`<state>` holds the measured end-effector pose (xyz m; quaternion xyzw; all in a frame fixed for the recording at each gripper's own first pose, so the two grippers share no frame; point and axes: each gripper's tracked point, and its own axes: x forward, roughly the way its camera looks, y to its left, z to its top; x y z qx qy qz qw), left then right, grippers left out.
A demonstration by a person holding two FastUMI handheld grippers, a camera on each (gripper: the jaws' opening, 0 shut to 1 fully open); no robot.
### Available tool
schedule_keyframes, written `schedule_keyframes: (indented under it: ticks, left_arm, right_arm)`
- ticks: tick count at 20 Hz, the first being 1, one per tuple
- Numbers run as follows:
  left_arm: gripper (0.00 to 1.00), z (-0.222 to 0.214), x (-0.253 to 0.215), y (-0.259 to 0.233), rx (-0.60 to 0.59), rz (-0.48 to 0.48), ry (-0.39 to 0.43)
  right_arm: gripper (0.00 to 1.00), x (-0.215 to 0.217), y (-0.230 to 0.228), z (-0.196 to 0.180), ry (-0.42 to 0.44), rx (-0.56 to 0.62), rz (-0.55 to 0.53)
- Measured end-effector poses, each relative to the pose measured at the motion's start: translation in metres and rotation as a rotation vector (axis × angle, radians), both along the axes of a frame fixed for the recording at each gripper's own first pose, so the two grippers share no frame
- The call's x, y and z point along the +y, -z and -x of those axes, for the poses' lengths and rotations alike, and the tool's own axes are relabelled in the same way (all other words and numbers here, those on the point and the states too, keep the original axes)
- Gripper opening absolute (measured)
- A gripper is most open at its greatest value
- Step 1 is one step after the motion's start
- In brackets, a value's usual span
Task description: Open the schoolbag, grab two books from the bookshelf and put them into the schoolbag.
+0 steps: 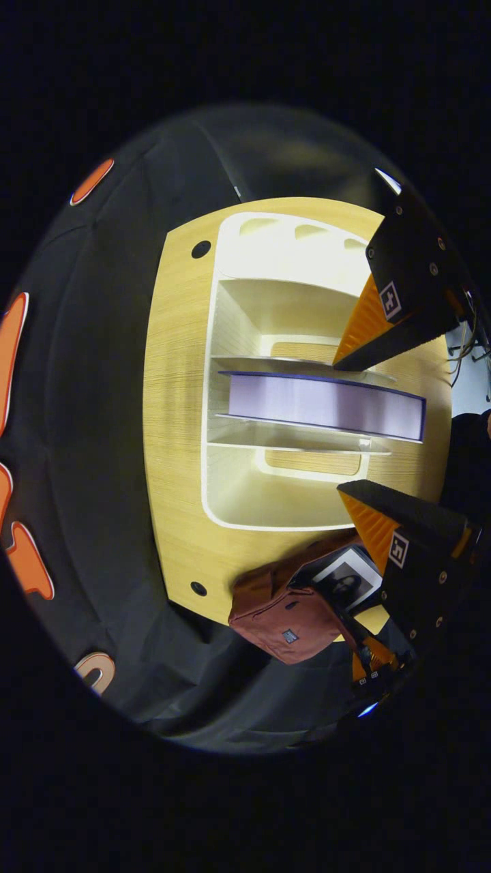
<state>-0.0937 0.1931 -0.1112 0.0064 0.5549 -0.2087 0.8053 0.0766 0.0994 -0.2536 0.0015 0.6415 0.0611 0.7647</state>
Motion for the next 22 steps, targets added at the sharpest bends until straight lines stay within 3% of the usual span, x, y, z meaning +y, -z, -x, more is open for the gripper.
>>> schedule_keyframes:
  ticks: [6,7,8,11,17,22]
  left_arm:
    - [0.08,0.002,0.003,0.002,0.019,-0.010,-0.013]
    - [0.08,0.001,0.003,0.003,0.018,-0.011,-0.012]
    - [0.08,0.002,0.003,0.003,0.020,-0.011,-0.010]
    - [0.08,0.001,0.003,0.003,0.021,-0.009,-0.004]
    - [0.08,-0.001,0.003,0.004,0.018,0.011,0.027]
    - [0.08,-0.002,0.003,0.004,0.012,0.029,0.069]
  right_arm:
    - [0.88,-0.008,0.031,-0.013,0.025,0.060,0.040]
    - [0.67,-0.011,0.034,-0.015,0.028,0.063,0.048]
    - [0.75,-0.012,0.037,-0.016,0.032,0.072,0.055]
    - [0.46,-0.014,0.041,-0.016,0.089,0.093,0.056]
    - [0.40,-0.019,0.002,-0.009,0.143,0.071,0.020]
    - [0.40,-0.017,-0.059,0.001,0.161,-0.008,-0.015]
